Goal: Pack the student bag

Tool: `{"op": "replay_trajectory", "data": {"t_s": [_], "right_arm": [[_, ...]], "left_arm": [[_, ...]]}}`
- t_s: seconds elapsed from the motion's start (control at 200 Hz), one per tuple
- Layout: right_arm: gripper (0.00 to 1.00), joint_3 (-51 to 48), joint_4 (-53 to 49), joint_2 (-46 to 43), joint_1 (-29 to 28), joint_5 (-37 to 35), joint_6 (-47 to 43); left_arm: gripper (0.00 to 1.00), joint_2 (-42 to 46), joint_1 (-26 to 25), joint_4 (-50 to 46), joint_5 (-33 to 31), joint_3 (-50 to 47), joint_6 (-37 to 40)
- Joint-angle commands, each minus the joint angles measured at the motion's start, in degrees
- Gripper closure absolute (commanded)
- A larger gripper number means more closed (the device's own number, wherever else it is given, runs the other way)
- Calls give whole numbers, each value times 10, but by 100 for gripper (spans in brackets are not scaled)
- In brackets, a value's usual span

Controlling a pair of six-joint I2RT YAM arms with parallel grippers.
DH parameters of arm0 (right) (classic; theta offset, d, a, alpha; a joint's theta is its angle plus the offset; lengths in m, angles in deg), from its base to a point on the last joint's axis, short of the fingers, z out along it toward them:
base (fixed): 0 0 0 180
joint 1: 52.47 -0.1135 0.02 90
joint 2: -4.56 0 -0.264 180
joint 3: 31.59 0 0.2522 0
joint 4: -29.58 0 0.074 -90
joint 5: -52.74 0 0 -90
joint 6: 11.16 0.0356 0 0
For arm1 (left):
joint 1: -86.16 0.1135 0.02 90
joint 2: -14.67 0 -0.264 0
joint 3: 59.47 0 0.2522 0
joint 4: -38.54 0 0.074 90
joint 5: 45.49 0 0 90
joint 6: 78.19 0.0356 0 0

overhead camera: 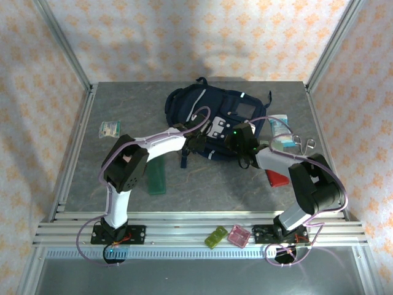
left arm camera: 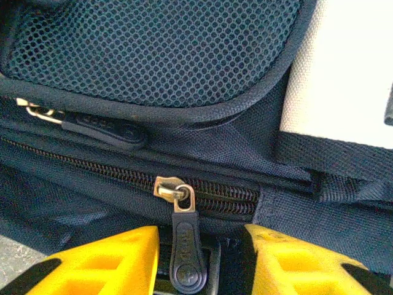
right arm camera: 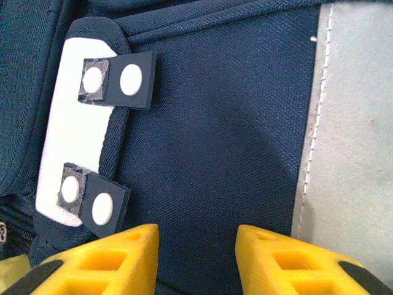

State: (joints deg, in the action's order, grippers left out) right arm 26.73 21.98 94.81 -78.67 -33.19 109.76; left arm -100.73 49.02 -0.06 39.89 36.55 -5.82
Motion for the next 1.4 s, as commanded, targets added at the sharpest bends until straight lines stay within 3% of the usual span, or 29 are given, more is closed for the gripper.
{"op": "replay_trajectory", "data": {"t_s": [0.0, 0.05, 0.15, 0.245, 0.365, 0.46, 0.551, 0.756, 1.126, 1.186, 1.301, 1.396], "right_arm": [[62, -25, -53, 20, 2, 17, 20], [62, -24, -53, 19, 2, 18, 20], [62, -25, -56, 16, 2, 18, 19], [62, -26, -58, 14, 2, 16, 18], [62, -26, -58, 12, 2, 16, 18], [62, -26, -56, 14, 2, 18, 18], [62, -25, -55, 16, 2, 21, 19], [63, -24, -54, 20, 2, 23, 20], [63, -29, -52, 20, 2, 24, 22], [63, -30, -52, 20, 2, 26, 23], [63, -34, -50, 19, 2, 25, 24], [63, -34, -53, 17, 2, 23, 23]], "left_arm": [[61, -24, -6, -25, -33, 25, 13], [72, -30, -5, -20, -38, 29, 16], [75, -40, -3, -23, -51, 44, 16], [89, -42, 0, -24, -47, 51, 17], [95, -37, 7, -29, -50, 54, 18], [93, -26, 17, -31, -54, 48, 18], [78, -12, 25, -23, -44, 35, 18], [75, -11, 37, -3, 15, 32, 27], [73, -45, 49, 18, 48, 49, 44], [78, -53, 49, 19, 54, 56, 45], [100, -66, 49, 12, 56, 69, 53], [100, -64, 50, 8, 52, 67, 57]]}}
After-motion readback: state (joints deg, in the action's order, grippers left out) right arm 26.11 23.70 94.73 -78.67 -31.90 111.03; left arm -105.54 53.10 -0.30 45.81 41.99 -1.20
